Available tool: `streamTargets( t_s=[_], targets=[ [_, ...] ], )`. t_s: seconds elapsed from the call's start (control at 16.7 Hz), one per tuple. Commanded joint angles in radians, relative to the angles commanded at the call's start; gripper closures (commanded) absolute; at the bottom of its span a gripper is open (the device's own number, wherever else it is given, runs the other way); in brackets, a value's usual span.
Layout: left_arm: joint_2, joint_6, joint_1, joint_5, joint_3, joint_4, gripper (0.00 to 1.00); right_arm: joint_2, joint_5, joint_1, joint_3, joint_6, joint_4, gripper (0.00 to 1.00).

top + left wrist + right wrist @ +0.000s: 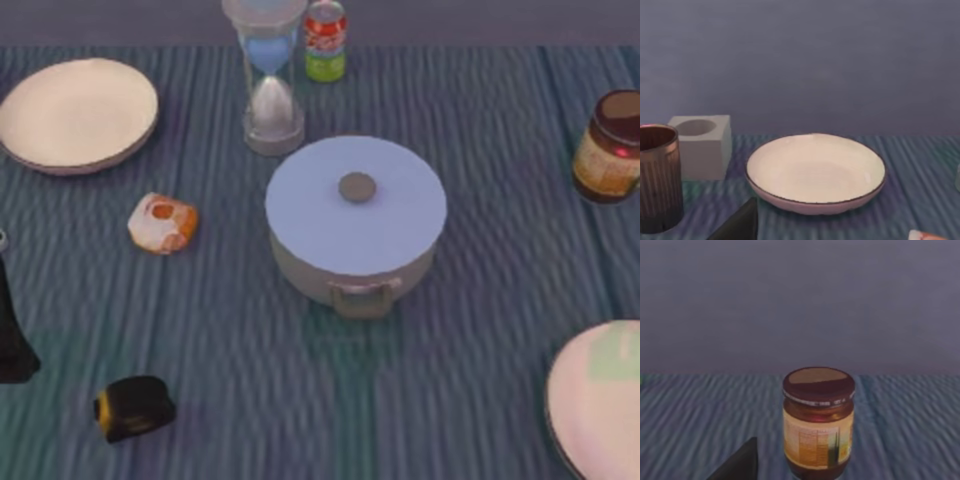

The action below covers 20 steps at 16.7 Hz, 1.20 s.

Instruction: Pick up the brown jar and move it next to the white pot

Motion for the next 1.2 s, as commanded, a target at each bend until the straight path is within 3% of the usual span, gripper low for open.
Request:
streamTargets(
  t_s=[0.3,0.54,1.2],
  targets=[
    [0.0,0.0,0.0,0.0,0.0,0.0,0.0,0.047,-0.006,0.003,0.056,0.001,-0.032,0.0],
    [0.0,0.0,0.0,0.0,0.0,0.0,0.0,0.236,-0.014,0.005,0.257,-0.003,-0.151,0.0],
    [0.0,0.0,0.0,0.0,0.0,0.0,0.0,1.258,0.0,-0.016,1.239,-0.065,-0.766,0.0]
  ],
)
